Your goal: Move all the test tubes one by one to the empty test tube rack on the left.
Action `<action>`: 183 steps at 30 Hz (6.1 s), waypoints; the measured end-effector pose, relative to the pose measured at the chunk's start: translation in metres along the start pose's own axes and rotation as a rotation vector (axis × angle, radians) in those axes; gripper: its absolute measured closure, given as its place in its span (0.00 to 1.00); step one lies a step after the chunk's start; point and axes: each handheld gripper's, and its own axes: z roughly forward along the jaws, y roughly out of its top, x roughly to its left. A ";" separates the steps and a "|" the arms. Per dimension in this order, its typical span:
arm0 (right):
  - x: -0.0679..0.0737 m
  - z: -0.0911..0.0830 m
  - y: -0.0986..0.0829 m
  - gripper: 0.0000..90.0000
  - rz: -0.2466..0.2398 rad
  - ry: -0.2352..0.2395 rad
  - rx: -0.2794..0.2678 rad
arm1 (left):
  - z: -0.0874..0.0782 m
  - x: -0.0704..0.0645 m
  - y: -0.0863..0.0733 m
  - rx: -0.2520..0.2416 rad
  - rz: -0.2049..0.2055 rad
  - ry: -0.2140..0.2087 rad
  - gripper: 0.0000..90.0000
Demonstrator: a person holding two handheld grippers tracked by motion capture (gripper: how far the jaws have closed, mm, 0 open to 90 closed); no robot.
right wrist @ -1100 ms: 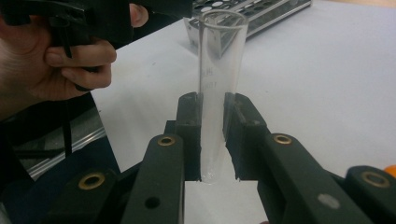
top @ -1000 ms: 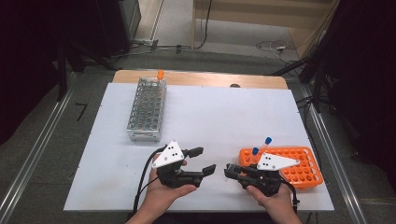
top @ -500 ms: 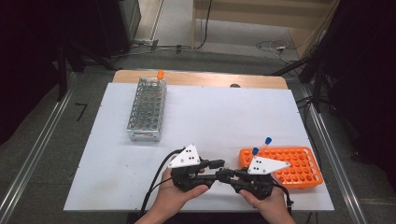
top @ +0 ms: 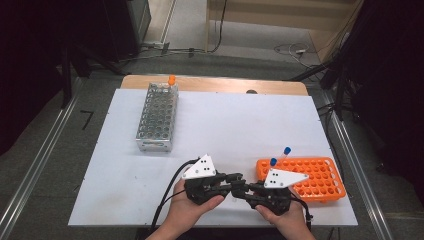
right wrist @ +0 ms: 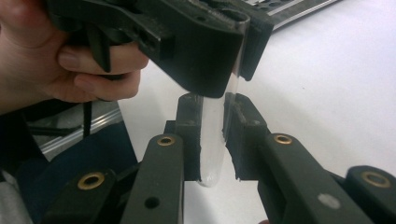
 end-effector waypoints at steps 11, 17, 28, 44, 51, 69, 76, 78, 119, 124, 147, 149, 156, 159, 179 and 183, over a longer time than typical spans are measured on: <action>0.001 -0.001 0.000 0.78 -0.014 0.013 -0.004 | -0.004 0.000 0.001 -0.011 0.012 0.003 0.86; -0.003 -0.010 0.003 0.66 -0.008 0.034 -0.029 | -0.017 0.007 0.005 -0.035 0.012 0.036 0.86; -0.010 -0.037 0.006 0.23 -0.020 0.032 -0.085 | -0.051 0.039 0.013 -0.082 0.009 0.171 0.86; -0.021 -0.058 0.003 0.00 0.009 -0.033 -0.105 | -0.082 0.111 0.038 -0.143 0.016 0.380 0.86; -0.027 -0.069 0.001 0.00 0.018 -0.064 -0.120 | -0.092 0.139 0.048 -0.176 0.008 0.464 0.86; -0.046 -0.102 -0.020 0.00 0.044 -0.168 -0.124 | -0.093 0.213 0.070 -0.236 -0.030 0.688 0.86; -0.054 -0.106 -0.029 0.00 0.066 -0.172 -0.103 | -0.092 0.236 0.071 -0.270 -0.064 0.786 0.86; -0.055 -0.107 -0.032 0.02 0.064 -0.182 -0.093 | -0.090 0.241 0.069 -0.274 -0.072 0.806 0.86; -0.068 -0.096 -0.047 0.28 0.101 -0.207 -0.013 | -0.074 0.248 0.067 -0.140 -0.168 0.785 0.46; -0.072 -0.088 -0.051 0.39 0.120 -0.227 0.013 | -0.076 0.233 0.068 -0.153 -0.167 0.741 0.29; -0.068 -0.071 -0.056 0.69 0.109 -0.264 0.053 | -0.084 0.138 0.039 -0.144 -0.125 0.584 0.00; -0.067 -0.071 -0.056 0.71 0.093 -0.271 0.050 | -0.084 0.130 0.035 -0.143 -0.128 0.569 0.00; -0.066 -0.069 -0.056 0.81 0.073 -0.270 0.050 | -0.081 0.109 0.026 -0.115 -0.121 0.531 0.00; -0.066 -0.070 -0.054 0.82 0.083 -0.272 0.041 | -0.080 0.101 0.025 -0.122 -0.119 0.510 0.00; -0.034 -0.072 -0.021 0.82 0.033 -0.194 -0.042 | -0.043 0.048 0.021 -0.058 -0.051 0.345 0.00; -0.031 -0.060 -0.016 0.82 0.030 -0.185 -0.027 | -0.031 0.037 0.022 -0.042 -0.037 0.292 0.01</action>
